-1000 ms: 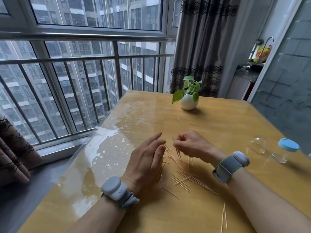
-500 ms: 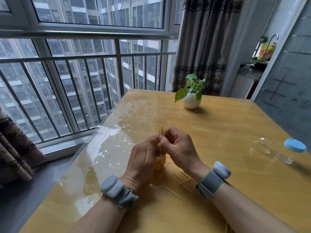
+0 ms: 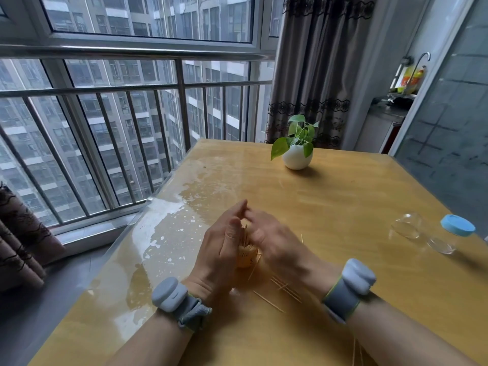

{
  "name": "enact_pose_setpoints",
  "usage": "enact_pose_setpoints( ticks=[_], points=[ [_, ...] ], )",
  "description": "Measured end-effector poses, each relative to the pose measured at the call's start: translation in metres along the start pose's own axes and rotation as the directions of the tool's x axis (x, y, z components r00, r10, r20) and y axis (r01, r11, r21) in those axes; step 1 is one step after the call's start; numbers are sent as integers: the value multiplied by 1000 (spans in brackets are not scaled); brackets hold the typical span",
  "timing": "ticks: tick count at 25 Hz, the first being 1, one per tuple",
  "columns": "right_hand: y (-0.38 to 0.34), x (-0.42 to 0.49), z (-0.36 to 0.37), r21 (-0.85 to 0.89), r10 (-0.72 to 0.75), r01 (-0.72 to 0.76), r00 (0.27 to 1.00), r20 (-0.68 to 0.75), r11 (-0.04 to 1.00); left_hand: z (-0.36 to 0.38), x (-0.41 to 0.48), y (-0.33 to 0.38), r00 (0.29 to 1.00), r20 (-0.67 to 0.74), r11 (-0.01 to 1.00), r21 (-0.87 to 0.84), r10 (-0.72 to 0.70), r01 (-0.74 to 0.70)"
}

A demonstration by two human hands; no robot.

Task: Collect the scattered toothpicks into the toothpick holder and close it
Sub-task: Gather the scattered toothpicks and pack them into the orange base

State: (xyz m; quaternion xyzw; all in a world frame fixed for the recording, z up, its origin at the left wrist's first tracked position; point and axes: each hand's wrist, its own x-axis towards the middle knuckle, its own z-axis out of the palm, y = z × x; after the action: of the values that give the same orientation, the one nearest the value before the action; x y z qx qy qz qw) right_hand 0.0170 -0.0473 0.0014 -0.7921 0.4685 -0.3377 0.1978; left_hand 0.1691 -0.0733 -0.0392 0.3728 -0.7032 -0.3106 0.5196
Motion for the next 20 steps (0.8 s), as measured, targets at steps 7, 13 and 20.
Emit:
enact_pose_setpoints(
  ticks=[7,13,20],
  points=[
    [50,27,-24,-533,388,-270,913,122,802,5,-4,8,960,199,873,410,197,-264],
    [44,-5,-19,-436,200,-123,970,135,891,7,-3,8,958,176,794,538,224,-285],
    [55,-46,-26,-540,561,-452,826,47,710,7,-5,17,983,142,813,555,114,-174]
  ],
)
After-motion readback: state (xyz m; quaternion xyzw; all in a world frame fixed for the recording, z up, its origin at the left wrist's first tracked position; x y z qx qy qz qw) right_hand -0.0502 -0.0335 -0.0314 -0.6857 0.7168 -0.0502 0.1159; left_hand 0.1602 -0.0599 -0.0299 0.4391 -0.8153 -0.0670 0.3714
